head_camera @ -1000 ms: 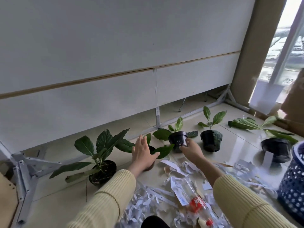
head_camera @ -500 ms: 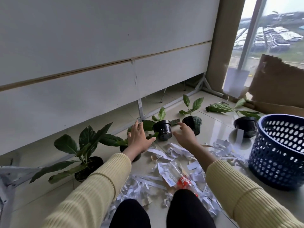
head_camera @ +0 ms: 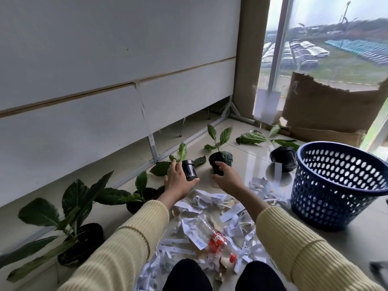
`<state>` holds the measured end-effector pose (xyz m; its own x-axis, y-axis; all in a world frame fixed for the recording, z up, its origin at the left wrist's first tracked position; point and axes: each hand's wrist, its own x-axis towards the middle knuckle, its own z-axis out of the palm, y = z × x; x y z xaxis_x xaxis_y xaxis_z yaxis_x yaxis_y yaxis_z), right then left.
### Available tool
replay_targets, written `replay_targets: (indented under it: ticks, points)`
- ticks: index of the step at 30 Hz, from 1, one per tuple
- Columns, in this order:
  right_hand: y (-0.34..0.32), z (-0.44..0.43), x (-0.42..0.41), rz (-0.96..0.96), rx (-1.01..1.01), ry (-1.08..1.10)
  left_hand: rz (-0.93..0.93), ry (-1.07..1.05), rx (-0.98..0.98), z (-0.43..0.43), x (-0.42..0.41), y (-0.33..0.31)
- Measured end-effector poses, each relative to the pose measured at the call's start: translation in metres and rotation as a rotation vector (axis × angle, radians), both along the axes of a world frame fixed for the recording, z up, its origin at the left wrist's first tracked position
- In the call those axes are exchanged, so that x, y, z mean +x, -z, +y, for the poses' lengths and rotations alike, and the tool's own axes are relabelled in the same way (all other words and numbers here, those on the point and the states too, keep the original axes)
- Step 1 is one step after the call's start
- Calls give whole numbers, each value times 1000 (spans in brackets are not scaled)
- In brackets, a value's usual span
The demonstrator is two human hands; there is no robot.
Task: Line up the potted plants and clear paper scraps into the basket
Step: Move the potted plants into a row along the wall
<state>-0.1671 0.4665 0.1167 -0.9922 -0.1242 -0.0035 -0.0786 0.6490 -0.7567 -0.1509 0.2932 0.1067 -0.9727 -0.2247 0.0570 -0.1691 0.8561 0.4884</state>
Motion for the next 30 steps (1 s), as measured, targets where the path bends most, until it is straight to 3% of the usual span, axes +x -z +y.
replay_targets:
  ticks: [9, 15, 20, 24, 30]
  points:
    - [38, -1, -92, -135, 42, 7, -79, -161, 453, -10, -96, 38]
    - [79, -26, -167, -251, -32, -39, -143, -357, 977, -30, -171, 82]
    - [119, -59, -236, -279, -71, -53, -116, -534, 1272, -57, -238, 113]
    - [149, -85, -286, -347, -120, -62, -169, -660, 1374, -84, -280, 139]
    - [190, -112, -343, -490, -56, -127, -279, -835, 1369, -110, -316, 177]
